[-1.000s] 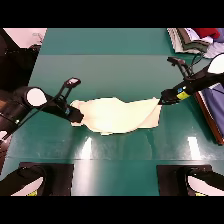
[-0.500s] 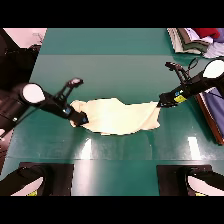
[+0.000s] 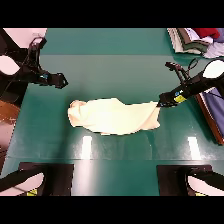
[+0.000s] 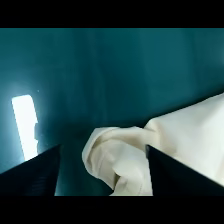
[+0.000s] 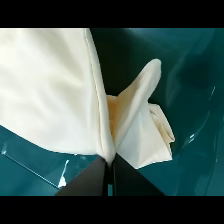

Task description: Fold the shirts.

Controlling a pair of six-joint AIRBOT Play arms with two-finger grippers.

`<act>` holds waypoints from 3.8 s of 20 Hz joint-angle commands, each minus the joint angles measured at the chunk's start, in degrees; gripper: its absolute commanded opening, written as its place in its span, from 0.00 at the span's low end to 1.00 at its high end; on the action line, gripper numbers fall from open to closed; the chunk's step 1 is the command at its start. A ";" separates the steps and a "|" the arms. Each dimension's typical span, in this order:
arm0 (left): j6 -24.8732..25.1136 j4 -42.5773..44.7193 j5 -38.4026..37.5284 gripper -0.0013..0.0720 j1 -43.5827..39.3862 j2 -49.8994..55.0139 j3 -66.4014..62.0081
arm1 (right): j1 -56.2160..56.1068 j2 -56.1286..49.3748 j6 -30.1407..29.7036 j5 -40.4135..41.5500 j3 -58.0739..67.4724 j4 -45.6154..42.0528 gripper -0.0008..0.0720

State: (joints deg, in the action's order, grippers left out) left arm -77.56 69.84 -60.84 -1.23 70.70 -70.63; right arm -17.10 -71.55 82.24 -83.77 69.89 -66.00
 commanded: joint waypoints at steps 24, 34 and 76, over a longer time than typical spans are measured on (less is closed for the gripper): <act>10.51 -18.78 -6.19 0.05 5.60 9.75 -9.73 | -0.04 2.62 3.23 2.62 0.11 0.17 0.03; 12.02 -18.38 9.33 0.05 6.34 -12.70 -14.82 | 4.92 12.11 3.19 8.85 12.37 -0.07 0.03; 11.45 -15.82 13.38 0.68 6.34 17.55 -3.10 | 4.09 -34.91 0.02 22.67 37.44 -2.69 0.47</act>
State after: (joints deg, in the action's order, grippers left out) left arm -66.28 54.08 -49.28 5.08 87.50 -73.56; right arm -13.61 -105.51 82.21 -63.86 106.76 -73.23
